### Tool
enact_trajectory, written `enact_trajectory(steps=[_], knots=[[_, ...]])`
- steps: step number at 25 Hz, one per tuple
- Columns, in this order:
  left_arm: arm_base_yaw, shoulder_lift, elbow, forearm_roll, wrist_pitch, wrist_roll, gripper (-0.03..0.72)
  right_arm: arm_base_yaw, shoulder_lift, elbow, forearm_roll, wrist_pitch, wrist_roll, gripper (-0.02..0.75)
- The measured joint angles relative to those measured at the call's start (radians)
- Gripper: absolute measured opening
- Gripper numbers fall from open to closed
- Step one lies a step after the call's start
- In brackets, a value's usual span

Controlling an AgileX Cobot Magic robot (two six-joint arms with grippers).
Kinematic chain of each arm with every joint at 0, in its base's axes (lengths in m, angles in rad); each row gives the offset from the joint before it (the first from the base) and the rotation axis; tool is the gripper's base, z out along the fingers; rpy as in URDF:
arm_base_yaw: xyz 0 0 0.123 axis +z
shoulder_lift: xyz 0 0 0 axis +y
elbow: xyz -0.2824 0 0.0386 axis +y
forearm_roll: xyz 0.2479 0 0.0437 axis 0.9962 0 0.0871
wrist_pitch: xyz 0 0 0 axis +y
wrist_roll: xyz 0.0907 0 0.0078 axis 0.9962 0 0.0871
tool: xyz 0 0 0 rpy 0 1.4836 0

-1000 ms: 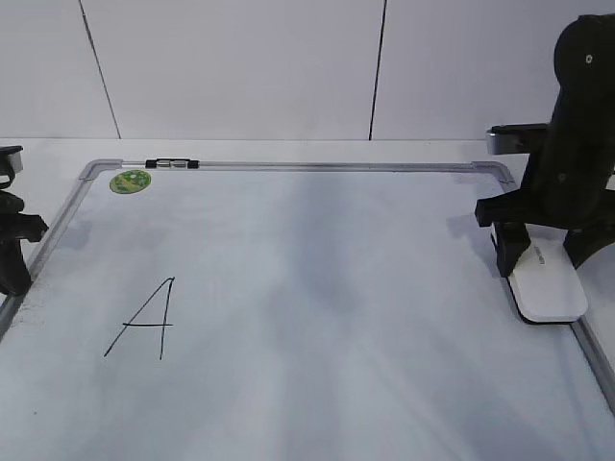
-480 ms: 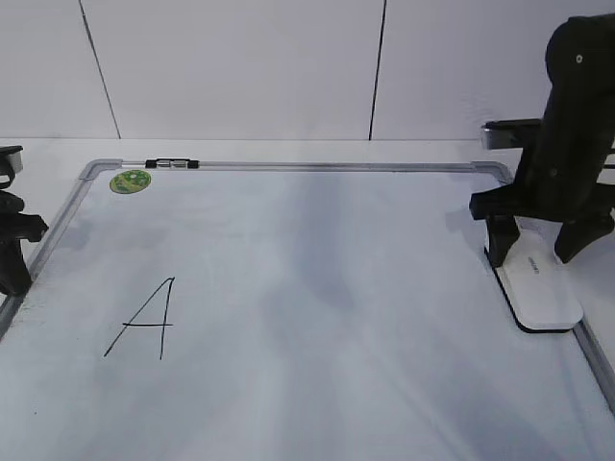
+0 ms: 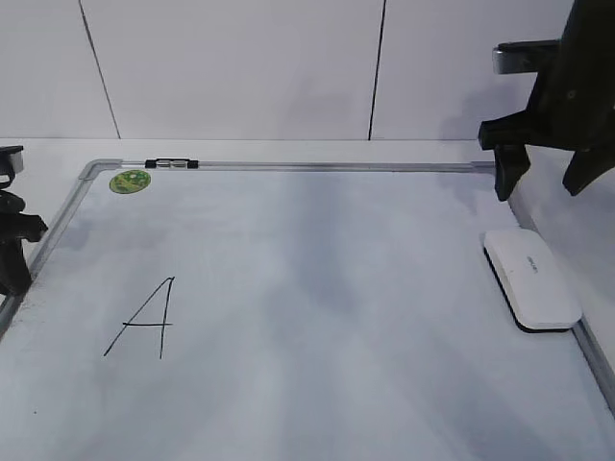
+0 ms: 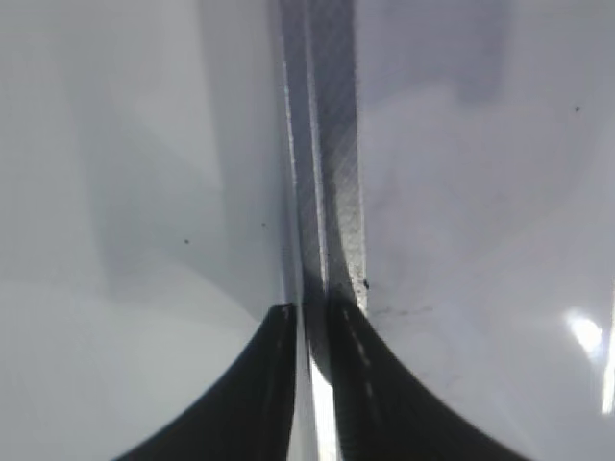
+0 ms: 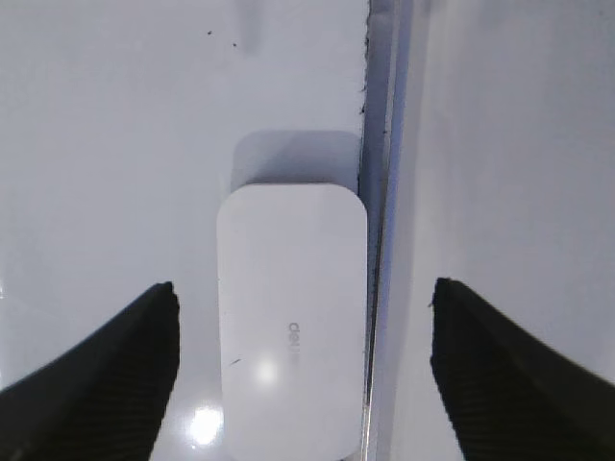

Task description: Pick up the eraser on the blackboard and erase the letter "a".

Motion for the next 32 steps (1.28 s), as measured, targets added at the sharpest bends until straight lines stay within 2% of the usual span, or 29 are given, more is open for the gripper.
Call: enact_trajectory(steps=[3,6,11,14,24,29,32], knots=[[0.000,0.013,-0.057,0.011,0.054,0.002,0.260,0.000,-0.007,0.000,0.005,0.002,-0.007,0.645],[0.000,0.013,-0.146,0.015,0.134,0.002,0.343,0.000,-0.020,0.000,0.033,0.002,-0.023,0.645],[0.000,-0.042,-0.277,0.020,0.263,-0.026,0.370,0.000,-0.087,0.000,0.060,0.005,-0.040,0.645],[0.000,-0.118,-0.298,0.020,0.284,-0.041,0.372,0.000,-0.150,0.000,0.062,0.007,-0.047,0.645],[0.000,-0.364,-0.283,-0.006,0.308,-0.103,0.372,0.017,-0.330,0.033,0.060,0.019,-0.075,0.639],[0.000,-0.498,-0.169,-0.010,0.310,-0.105,0.371,0.017,-0.425,0.189,0.062,0.019,-0.089,0.633],[0.000,-0.595,-0.057,-0.010,0.312,-0.107,0.371,0.017,-0.507,0.306,0.066,0.021,-0.090,0.629]])
